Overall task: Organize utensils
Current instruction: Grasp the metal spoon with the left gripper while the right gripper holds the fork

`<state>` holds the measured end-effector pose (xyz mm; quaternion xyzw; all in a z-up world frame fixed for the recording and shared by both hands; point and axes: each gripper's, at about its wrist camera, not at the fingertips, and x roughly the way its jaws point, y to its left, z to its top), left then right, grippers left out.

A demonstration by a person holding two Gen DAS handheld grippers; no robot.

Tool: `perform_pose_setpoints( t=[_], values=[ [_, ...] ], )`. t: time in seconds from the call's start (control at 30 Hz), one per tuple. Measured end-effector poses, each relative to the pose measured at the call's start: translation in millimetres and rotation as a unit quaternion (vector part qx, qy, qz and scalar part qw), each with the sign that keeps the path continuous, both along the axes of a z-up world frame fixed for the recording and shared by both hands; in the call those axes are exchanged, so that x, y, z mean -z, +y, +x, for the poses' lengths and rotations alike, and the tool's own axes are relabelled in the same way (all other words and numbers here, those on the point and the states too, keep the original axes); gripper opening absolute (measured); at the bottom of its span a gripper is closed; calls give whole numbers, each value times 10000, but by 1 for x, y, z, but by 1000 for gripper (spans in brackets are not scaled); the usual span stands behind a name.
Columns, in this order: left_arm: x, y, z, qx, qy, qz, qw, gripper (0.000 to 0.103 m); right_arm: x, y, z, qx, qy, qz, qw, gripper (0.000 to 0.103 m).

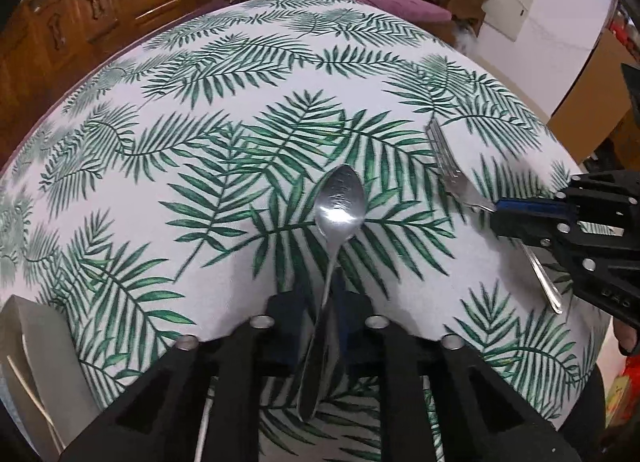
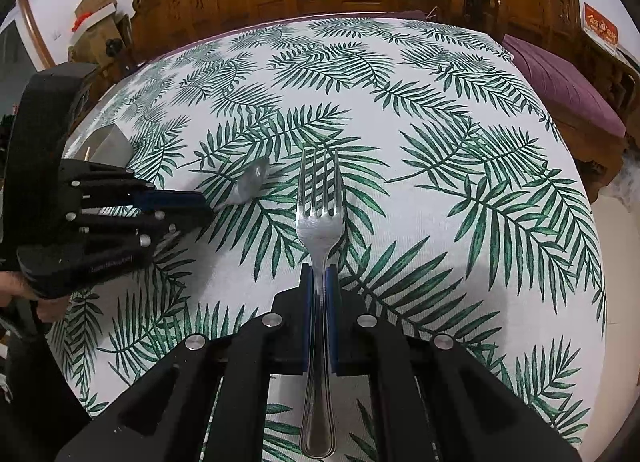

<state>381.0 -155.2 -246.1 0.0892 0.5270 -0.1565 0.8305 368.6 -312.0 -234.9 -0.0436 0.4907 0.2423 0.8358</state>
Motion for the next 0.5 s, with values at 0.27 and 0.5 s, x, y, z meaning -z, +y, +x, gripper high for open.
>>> perform_pose_setpoints(
  t=[0.27, 0.5],
  values=[
    [-5, 12, -4, -74, 55, -96, 9999, 2, 4, 1, -6, 19, 62, 21, 10000, 8],
    [-23, 31, -18, -237, -79, -263, 9993, 2, -3, 14, -13, -53, 10, 64, 10000, 8]
  ],
)
